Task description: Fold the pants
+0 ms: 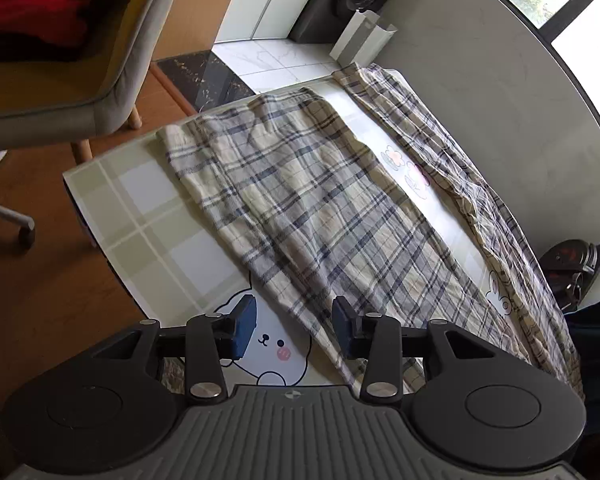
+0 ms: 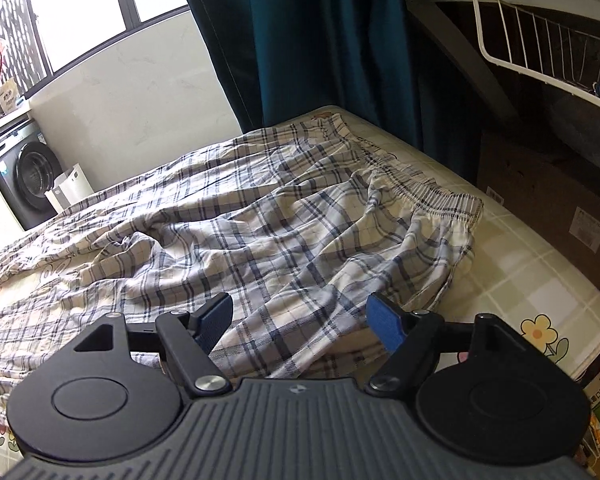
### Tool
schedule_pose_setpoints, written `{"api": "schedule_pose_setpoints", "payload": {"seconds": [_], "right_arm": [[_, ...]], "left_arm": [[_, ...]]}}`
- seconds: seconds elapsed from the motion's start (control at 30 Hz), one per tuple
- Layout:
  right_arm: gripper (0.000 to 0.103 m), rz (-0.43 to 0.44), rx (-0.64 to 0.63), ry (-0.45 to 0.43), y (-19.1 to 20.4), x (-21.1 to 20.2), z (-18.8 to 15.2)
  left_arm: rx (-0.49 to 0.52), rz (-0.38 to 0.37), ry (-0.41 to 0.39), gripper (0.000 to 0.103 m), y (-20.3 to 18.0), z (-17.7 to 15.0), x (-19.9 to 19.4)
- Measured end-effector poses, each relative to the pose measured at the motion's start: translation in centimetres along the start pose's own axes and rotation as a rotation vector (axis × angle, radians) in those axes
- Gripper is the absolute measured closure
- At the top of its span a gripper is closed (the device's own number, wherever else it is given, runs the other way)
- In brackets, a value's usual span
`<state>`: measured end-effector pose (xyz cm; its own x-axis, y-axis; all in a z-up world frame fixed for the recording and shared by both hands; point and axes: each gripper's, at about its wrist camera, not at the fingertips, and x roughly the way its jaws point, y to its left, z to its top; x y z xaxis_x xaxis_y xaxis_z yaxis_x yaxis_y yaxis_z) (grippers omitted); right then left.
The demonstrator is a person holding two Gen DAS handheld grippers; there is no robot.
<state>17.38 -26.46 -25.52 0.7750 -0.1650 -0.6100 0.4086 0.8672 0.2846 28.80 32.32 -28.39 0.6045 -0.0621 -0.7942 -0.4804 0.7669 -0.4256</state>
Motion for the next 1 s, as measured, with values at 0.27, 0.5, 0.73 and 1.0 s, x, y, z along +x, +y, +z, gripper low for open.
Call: {"api": "schedule_pose_setpoints", "payload": {"seconds": [0.27,0.5,0.73,1.0], "right_arm": [[0.026,0.0,0.011,0.0,-0.3,-0.6,-0.3],[0.026,-0.009,0.041,-0.002,-1.2,-0.6,-0.5],[0.026,-0.007,0.068,0.007,-1.5,-0.5,-0.5],[0.026,0.005,0.097,0.008,-1.5,-0.6,-1.0]], "left_arm": [[-0.067,0.01,-0.025,0.065,0.0,-0.6,1.2],[-0.073,0.009,-0.05,0.065,-0.1,-0.6,1.1],[-0.131,0.024,-0.09,0.067,1.0,0.1,0.8],[-0.196,0.045,-0.135,0.069,2.5,0.4,0.3]]}}
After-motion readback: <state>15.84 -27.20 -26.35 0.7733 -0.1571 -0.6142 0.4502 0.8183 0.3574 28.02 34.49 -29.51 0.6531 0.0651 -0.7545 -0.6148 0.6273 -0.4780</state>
